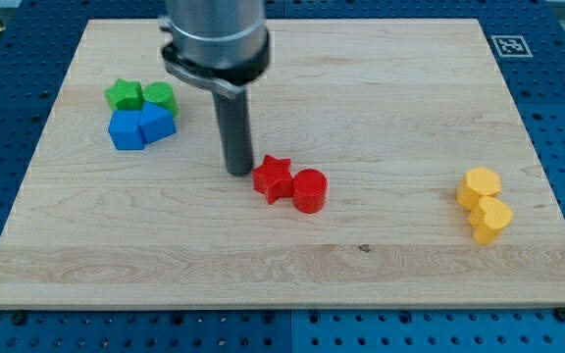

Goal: Place the red circle to the right of the red star

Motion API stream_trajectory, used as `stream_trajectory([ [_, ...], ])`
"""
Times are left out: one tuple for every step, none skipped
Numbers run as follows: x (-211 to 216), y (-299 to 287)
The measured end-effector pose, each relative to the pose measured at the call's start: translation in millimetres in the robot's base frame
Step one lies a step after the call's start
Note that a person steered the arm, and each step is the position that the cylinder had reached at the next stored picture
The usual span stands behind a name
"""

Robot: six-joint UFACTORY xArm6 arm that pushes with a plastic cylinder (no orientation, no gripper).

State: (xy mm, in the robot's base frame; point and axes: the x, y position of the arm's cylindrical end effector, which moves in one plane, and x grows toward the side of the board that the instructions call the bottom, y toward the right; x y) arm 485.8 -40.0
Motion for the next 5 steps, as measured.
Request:
stream_trajectory([
  [42, 36],
  [63, 56],
  [50, 36],
  [10, 29],
  [-4, 48],
])
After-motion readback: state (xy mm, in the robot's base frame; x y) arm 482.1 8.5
